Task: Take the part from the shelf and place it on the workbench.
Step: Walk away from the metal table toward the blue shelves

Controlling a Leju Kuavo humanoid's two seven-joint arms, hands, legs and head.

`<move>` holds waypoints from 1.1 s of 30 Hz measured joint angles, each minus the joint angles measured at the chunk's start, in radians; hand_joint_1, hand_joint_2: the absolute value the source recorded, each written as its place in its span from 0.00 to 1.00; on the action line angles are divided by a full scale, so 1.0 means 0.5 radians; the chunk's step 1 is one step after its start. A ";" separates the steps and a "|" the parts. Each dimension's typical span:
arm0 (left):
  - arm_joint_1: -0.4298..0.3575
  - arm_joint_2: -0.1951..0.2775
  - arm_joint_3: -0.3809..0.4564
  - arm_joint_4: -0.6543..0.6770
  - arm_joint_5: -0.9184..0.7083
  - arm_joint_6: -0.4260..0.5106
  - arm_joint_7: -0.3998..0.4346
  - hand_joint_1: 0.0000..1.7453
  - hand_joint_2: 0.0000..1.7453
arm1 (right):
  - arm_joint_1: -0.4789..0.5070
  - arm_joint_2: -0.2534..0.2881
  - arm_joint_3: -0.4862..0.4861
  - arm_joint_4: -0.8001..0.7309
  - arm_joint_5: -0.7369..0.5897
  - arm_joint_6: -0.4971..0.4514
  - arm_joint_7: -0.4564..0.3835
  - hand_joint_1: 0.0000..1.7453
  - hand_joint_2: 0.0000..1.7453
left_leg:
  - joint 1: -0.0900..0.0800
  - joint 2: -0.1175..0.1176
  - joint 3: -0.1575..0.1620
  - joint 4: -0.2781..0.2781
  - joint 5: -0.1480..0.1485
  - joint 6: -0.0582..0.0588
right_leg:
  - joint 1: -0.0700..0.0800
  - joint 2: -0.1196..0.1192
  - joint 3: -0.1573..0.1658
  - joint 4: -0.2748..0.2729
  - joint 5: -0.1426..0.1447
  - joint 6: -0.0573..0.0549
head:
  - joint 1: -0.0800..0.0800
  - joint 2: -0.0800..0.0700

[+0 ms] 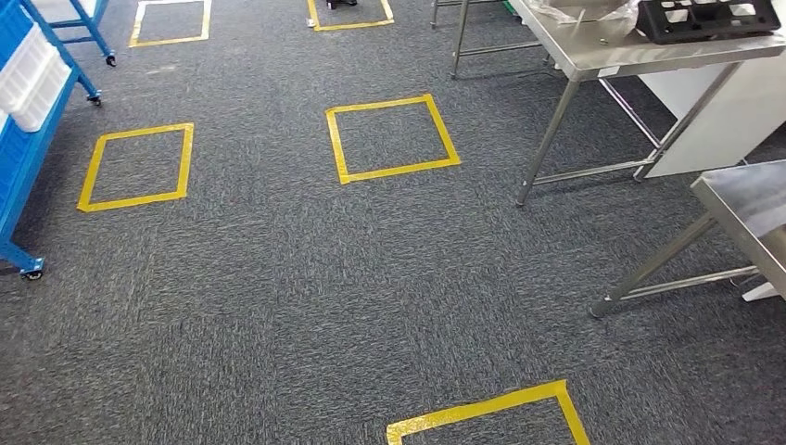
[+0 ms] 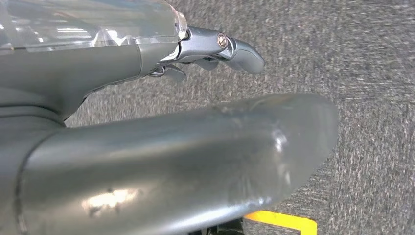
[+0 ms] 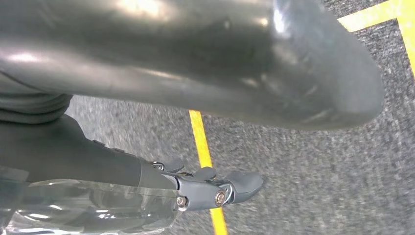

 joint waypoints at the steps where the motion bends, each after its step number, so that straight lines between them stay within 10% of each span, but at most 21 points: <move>1: 0.000 0.000 0.000 0.000 0.000 0.000 0.000 0.00 0.00 | 0.001 0.000 0.000 0.000 0.001 0.000 0.001 0.00 0.00 | 0.001 -0.002 -0.002 0.000 0.000 -0.001 | 0.000 0.013 0.005 -0.014 0.004 -0.001 | 0.000 0.000; 9: 0.003 -0.010 -0.006 0.000 -0.010 0.000 -0.005 0.00 0.00 | -0.005 -0.004 0.000 0.000 0.019 0.003 0.034 0.00 0.00 | -0.002 -0.037 -0.029 0.021 -0.007 -0.049 | 0.005 -0.004 0.020 -0.066 -0.007 -0.033 | -0.002 -0.001; 13: 0.004 -0.015 -0.020 0.000 -0.023 -0.009 -0.003 0.00 0.00 | 0.009 -0.005 -0.001 0.000 0.056 0.023 0.071 0.00 0.00 | 0.005 0.178 -0.296 0.585 -0.268 -0.097 | 0.019 -0.211 0.037 -0.096 -0.002 -0.093 | -0.023 0.000; 18: 0.006 -0.015 -0.028 0.000 -0.027 -0.015 0.005 0.00 0.00 | 0.010 -0.001 0.000 -0.001 0.093 0.029 0.069 0.00 0.00 | -0.008 0.304 -0.008 0.053 -0.036 -0.076 | 0.028 -0.321 0.057 -0.075 -0.034 -0.065 | -0.023 0.000; 21: 0.008 -0.015 -0.028 0.000 -0.029 -0.016 0.006 0.00 0.00 | 0.006 0.005 0.000 -0.004 0.116 0.037 0.077 0.00 0.00 | -0.018 0.276 0.005 0.009 -0.025 -0.043 | 0.032 -0.364 0.070 -0.078 -0.041 -0.033 | -0.022 0.000; 24: 0.010 -0.018 -0.031 0.000 -0.037 -0.009 0.005 0.00 0.00 | 0.008 0.012 0.000 -0.008 0.132 0.040 0.092 0.00 0.00 | -0.004 0.216 0.014 -0.021 0.004 -0.005 | 0.020 -0.238 0.027 0.037 -0.133 -0.003 | -0.015 0.000; 28: 0.004 -0.033 -0.042 0.000 -0.065 0.018 -0.005 0.00 0.00 | 0.025 0.020 -0.002 -0.008 0.148 0.040 0.109 0.00 0.00 | -0.007 0.124 0.000 -0.021 0.016 0.011 | 0.010 -0.125 -0.203 0.487 -0.326 0.010 | -0.013 0.000; 31: 0.006 -0.047 -0.046 0.000 -0.070 0.029 -0.008 0.00 0.00 | 0.030 0.025 -0.002 -0.009 0.159 0.043 0.112 0.00 0.00 | -0.006 0.034 0.000 -0.008 0.013 0.005 | 0.000 -0.090 -0.132 0.297 -0.148 0.007 | -0.012 0.000; 33: 0.005 -0.055 -0.049 0.000 -0.070 0.031 -0.009 0.00 0.00 | 0.031 0.027 -0.005 -0.011 0.164 0.053 0.113 0.00 0.00 | -0.006 -0.020 -0.009 0.009 0.008 -0.012 | -0.012 0.021 -0.027 0.053 -0.035 -0.001 | -0.012 0.000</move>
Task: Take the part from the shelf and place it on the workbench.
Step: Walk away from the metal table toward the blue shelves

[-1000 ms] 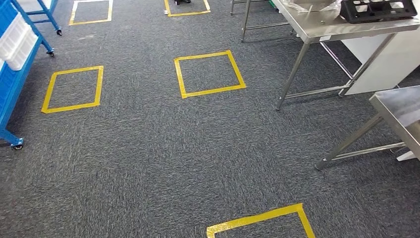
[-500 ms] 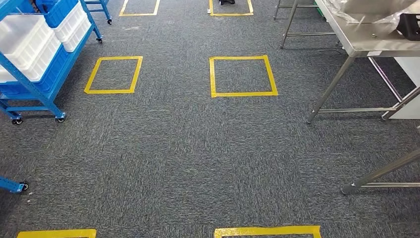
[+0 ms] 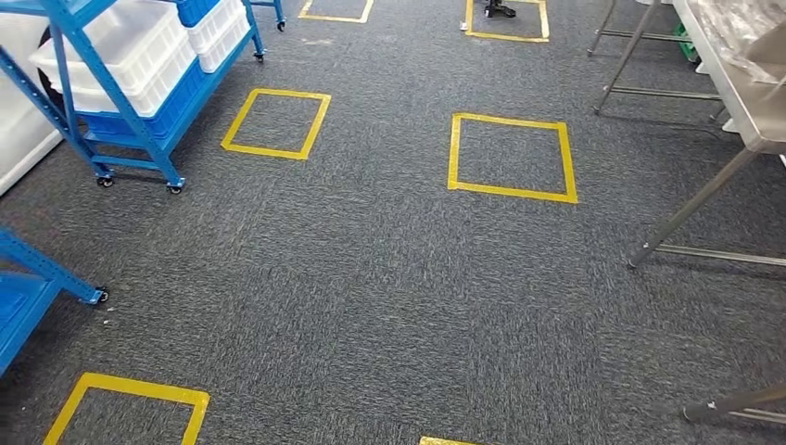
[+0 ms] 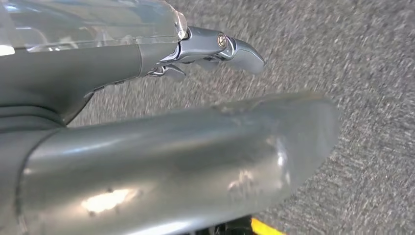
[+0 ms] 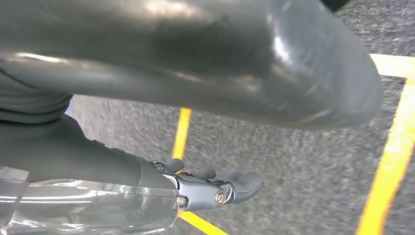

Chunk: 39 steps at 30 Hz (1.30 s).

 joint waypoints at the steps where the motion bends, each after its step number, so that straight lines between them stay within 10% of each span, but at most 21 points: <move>1: -0.001 -0.002 -0.001 0.000 0.000 0.000 0.000 0.00 0.00 | 0.000 0.001 -0.003 -0.001 0.002 0.005 0.000 0.00 0.00 | 0.001 -0.021 -0.010 0.007 -0.001 -0.013 | -0.001 0.038 0.024 -0.061 0.018 -0.005 | -0.001 0.000; 4: 0.004 -0.005 -0.002 0.000 0.003 0.000 0.000 0.00 0.00 | -0.005 0.007 -0.012 -0.010 0.008 0.012 0.001 0.00 0.00 | 0.009 -0.072 -0.036 0.010 0.004 -0.058 | 0.006 0.002 0.034 -0.090 0.025 -0.035 | -0.002 0.000; 8: 0.002 -0.010 -0.003 0.000 0.004 0.002 0.001 0.00 0.00 | 0.004 0.014 -0.022 -0.019 0.016 0.014 0.006 0.00 0.00 | 0.006 0.156 -0.163 0.295 -0.173 -0.090 | 0.015 -0.125 0.048 -0.119 0.036 -0.090 | -0.015 0.000; 11: 0.000 -0.010 -0.005 0.000 -0.003 0.008 0.005 0.00 0.00 | 0.008 0.017 -0.036 -0.021 0.018 0.014 0.013 0.00 0.00 | 0.012 0.200 -0.279 0.564 -0.272 -0.106 | 0.030 -0.231 0.047 -0.118 0.028 -0.100 | -0.018 0.000; 16: 0.009 -0.010 -0.022 0.000 -0.024 0.015 0.016 0.00 0.00 | 0.004 0.024 -0.049 -0.025 0.023 0.020 0.020 0.00 0.00 | -0.006 0.348 0.019 0.033 -0.049 -0.071 | 0.041 -0.358 0.074 -0.114 0.006 -0.075 | -0.016 0.000; 19: 0.012 -0.010 -0.024 0.000 -0.024 0.008 0.017 0.00 0.00 | -0.006 0.030 -0.053 -0.027 0.041 0.021 0.027 0.00 0.00 | -0.013 0.322 0.036 -0.014 -0.031 -0.036 | 0.039 -0.405 0.092 -0.117 -0.003 -0.040 | -0.012 0.000; 23: 0.012 -0.015 -0.024 0.000 -0.024 0.004 0.018 0.00 0.00 | -0.011 0.034 -0.074 -0.030 0.076 0.019 0.035 0.00 0.00 | 0.004 0.234 0.043 -0.054 0.008 0.005 | 0.022 -0.190 -0.016 0.132 -0.169 -0.005 | -0.004 0.000; 26: 0.007 -0.017 -0.024 0.000 -0.024 0.006 0.019 0.00 0.00 | -0.008 0.034 -0.101 -0.030 0.095 0.019 0.035 0.00 0.00 | 0.003 0.149 0.031 -0.048 0.012 0.011 | 0.015 -0.144 -0.175 0.437 -0.271 0.004 | -0.001 0.000; 30: 0.008 -0.024 -0.024 0.000 -0.024 0.006 0.019 0.00 0.00 | -0.007 0.034 -0.117 -0.031 0.107 0.019 0.035 0.00 0.00 | 0.007 0.026 0.027 -0.013 -0.004 -0.016 | -0.006 -0.046 -0.017 0.058 -0.019 0.006 | 0.000 0.000; 32: 0.006 -0.026 -0.024 0.000 -0.024 0.007 0.019 0.00 0.00 | -0.009 0.034 -0.125 -0.032 0.108 0.019 0.035 0.00 0.00 | 0.007 -0.021 0.010 0.005 -0.009 -0.044 | -0.010 0.021 0.035 -0.064 0.014 -0.001 | -0.001 0.000; 34: 0.010 -0.026 -0.024 0.000 -0.024 0.009 0.019 0.00 0.00 | -0.015 0.034 -0.131 -0.032 0.109 0.020 0.036 0.00 0.00 | 0.015 -0.067 -0.008 0.004 -0.002 -0.073 | -0.004 -0.010 0.036 -0.070 0.015 -0.022 | -0.002 0.000; 39: 0.009 -0.033 -0.024 0.000 -0.025 0.010 0.021 0.00 0.00 | -0.012 0.035 -0.141 -0.034 0.111 0.023 0.051 0.00 0.00 | 0.011 0.164 -0.185 0.367 -0.208 -0.109 | 0.009 -0.157 0.045 -0.099 0.024 -0.085 | -0.032 0.000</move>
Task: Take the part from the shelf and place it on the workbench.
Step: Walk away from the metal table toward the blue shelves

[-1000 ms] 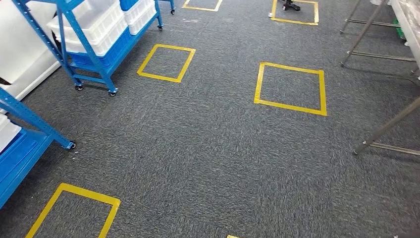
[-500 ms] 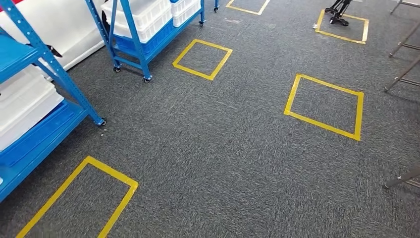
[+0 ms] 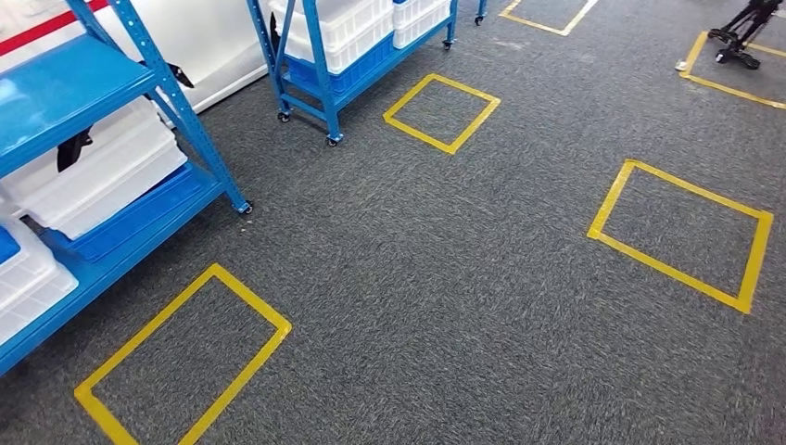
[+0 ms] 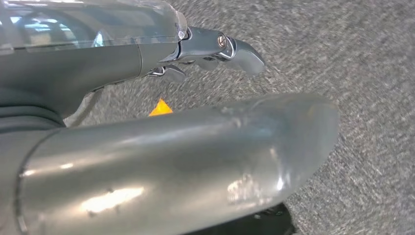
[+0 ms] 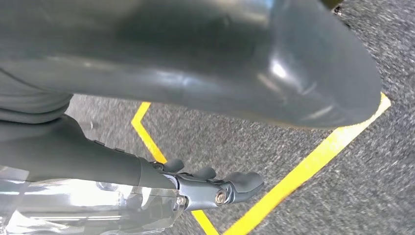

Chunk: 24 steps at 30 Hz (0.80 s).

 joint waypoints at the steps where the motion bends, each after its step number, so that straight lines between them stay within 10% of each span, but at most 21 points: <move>1: -0.003 0.000 0.000 0.000 0.000 0.000 0.000 0.00 0.00 | 0.002 0.000 -0.003 0.000 0.000 0.001 0.002 0.00 0.00 | 0.001 0.023 -0.061 0.131 -0.053 -0.004 | 0.006 -0.034 -0.001 0.001 -0.003 -0.004 | -0.001 0.000; 3: 0.000 0.000 0.000 0.000 0.000 0.000 0.000 0.00 0.00 | 0.003 -0.001 -0.007 0.000 0.001 0.001 0.004 0.00 0.00 | 0.000 0.039 -0.094 0.218 -0.055 -0.002 | 0.015 -0.096 0.001 0.001 -0.009 -0.009 | -0.001 0.000; 8: -0.002 0.001 0.000 -0.001 0.000 0.002 -0.001 0.00 0.00 | -0.005 0.002 -0.017 0.000 0.029 0.011 0.005 0.00 0.00 | -0.039 0.191 0.202 -0.339 0.175 0.061 | 0.033 -0.215 0.034 0.005 -0.034 0.018 | 0.001 0.000; 11: 0.006 -0.001 0.000 -0.001 -0.001 0.002 -0.002 0.00 0.00 | -0.021 0.002 -0.022 0.000 0.035 0.014 0.005 0.00 0.00 | -0.041 0.146 0.210 -0.375 0.186 0.086 | 0.032 -0.261 0.053 0.000 -0.044 0.047 | 0.000 0.000; 15: 0.002 -0.007 0.000 0.000 -0.003 0.002 -0.001 0.00 0.00 | -0.023 0.000 -0.027 -0.001 0.051 0.022 0.007 0.00 0.00 | -0.017 0.055 0.230 -0.419 0.223 0.122 | 0.019 -0.039 -0.071 0.281 -0.212 0.080 | 0.016 0.000; 18: -0.003 -0.009 0.000 -0.001 -0.008 0.001 -0.002 0.00 0.00 | -0.019 -0.003 -0.049 -0.001 0.085 0.025 0.007 0.00 0.00 | -0.017 -0.033 0.218 -0.406 0.222 0.121 | 0.012 0.008 -0.217 0.529 -0.269 0.087 | 0.016 0.000; 22: -0.002 -0.018 0.000 0.000 -0.015 0.002 -0.002 0.00 0.00 | -0.017 -0.010 -0.077 -0.001 0.116 0.024 0.010 0.00 0.00 | -0.013 -0.155 0.208 -0.363 0.201 0.087 | -0.008 0.138 -0.059 0.135 -0.019 0.087 | 0.015 0.000; 24: -0.003 -0.019 0.000 0.000 -0.016 0.003 -0.003 0.00 0.00 | -0.019 -0.011 -0.087 -0.001 0.123 0.024 0.012 0.00 0.00 | -0.012 -0.201 0.189 -0.349 0.198 0.061 | -0.009 0.192 -0.028 0.056 -0.011 0.077 | 0.014 0.000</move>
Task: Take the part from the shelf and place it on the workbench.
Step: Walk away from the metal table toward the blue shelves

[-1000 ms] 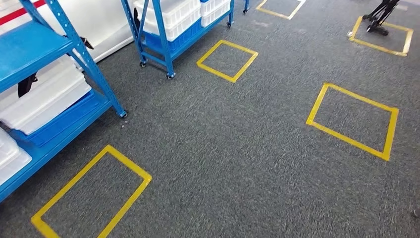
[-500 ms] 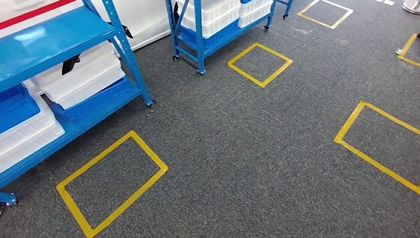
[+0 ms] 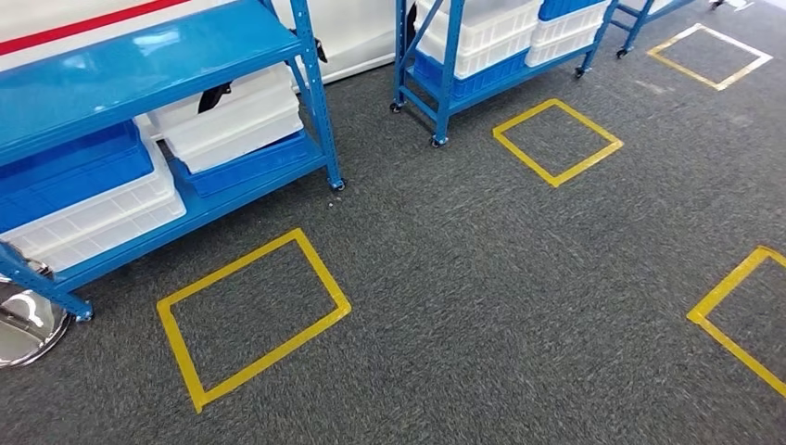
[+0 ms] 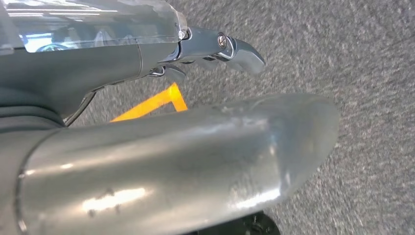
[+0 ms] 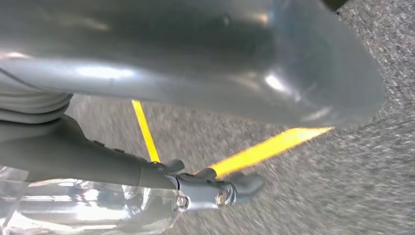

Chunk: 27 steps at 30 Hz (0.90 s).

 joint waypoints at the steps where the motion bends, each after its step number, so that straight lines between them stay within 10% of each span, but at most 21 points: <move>1: 0.002 0.000 0.000 0.000 -0.001 0.001 0.000 0.00 0.00 | -0.003 0.000 -0.003 0.000 0.003 0.000 0.000 0.00 0.00 | 0.003 -0.023 -0.009 0.000 0.003 -0.013 | 0.005 -0.020 0.001 -0.005 0.003 -0.010 | 0.000 0.000; 4: 0.009 -0.002 0.000 0.000 -0.002 0.001 -0.001 0.00 0.00 | -0.007 -0.001 -0.014 0.000 0.009 -0.001 0.001 0.00 0.00 | 0.004 0.054 -0.045 0.062 -0.035 -0.043 | 0.004 -0.106 0.008 -0.020 0.011 -0.054 | -0.012 0.000; 6: 0.002 -0.006 0.000 0.000 -0.001 0.000 -0.001 0.00 0.00 | 0.000 -0.001 -0.021 0.000 0.010 -0.001 0.001 0.00 0.00 | 0.001 0.188 -0.145 0.273 -0.154 -0.056 | 0.011 -0.167 0.008 -0.025 0.009 -0.073 | -0.027 0.000; 9: 0.000 -0.006 0.001 0.000 0.011 -0.006 -0.003 0.00 0.00 | 0.005 -0.001 -0.028 0.000 0.012 -0.001 0.004 0.00 0.00 | 0.005 0.238 -0.290 0.580 -0.261 -0.060 | 0.030 -0.266 0.008 -0.024 0.001 -0.085 | -0.031 0.000; 11: 0.007 -0.006 0.001 0.000 0.016 -0.008 -0.005 0.00 0.00 | 0.002 -0.001 -0.031 0.000 0.013 -0.001 0.005 0.00 0.00 | -0.002 0.258 -0.212 0.442 -0.160 -0.040 | 0.041 -0.321 0.018 -0.024 -0.007 -0.088 | -0.031 0.000; 15: 0.001 0.003 0.002 -0.003 0.016 -0.004 -0.009 0.00 0.00 | -0.002 0.009 -0.039 -0.001 0.024 0.001 0.006 0.00 0.00 | -0.057 0.438 -0.003 0.018 -0.022 0.044 | 0.052 -0.418 0.040 -0.026 -0.026 -0.068 | -0.026 0.000; 18: 0.007 0.004 0.002 -0.003 0.012 -0.007 -0.012 0.00 0.00 | -0.015 0.012 -0.049 -0.002 0.037 0.003 0.006 0.00 0.00 | -0.056 0.373 0.008 -0.026 0.002 0.067 | 0.048 -0.445 0.062 -0.036 -0.033 -0.038 | -0.025 0.000; 22: 0.002 0.002 0.003 -0.003 0.003 -0.012 -0.017 0.00 0.00 | -0.005 0.011 -0.069 -0.006 0.053 0.006 -0.002 0.00 0.00 | -0.024 0.265 0.029 -0.081 0.048 0.083 | 0.028 -0.214 -0.086 0.293 -0.223 0.002 | -0.017 0.000; 24: 0.000 0.000 0.003 -0.003 -0.001 -0.012 -0.018 0.00 0.00 | -0.001 0.010 -0.080 -0.006 0.056 0.008 -0.002 0.00 0.00 | -0.019 0.202 0.028 -0.078 0.049 0.082 | 0.013 -0.186 -0.188 0.475 -0.271 0.018 | -0.017 0.000; 27: 0.006 -0.004 0.003 -0.003 -0.003 -0.015 -0.018 0.00 0.00 | 0.001 0.006 -0.085 -0.008 0.058 0.009 -0.002 0.00 0.00 | -0.004 0.104 0.033 -0.050 0.032 0.057 | -0.008 -0.144 -0.116 0.257 -0.073 0.038 | -0.016 0.000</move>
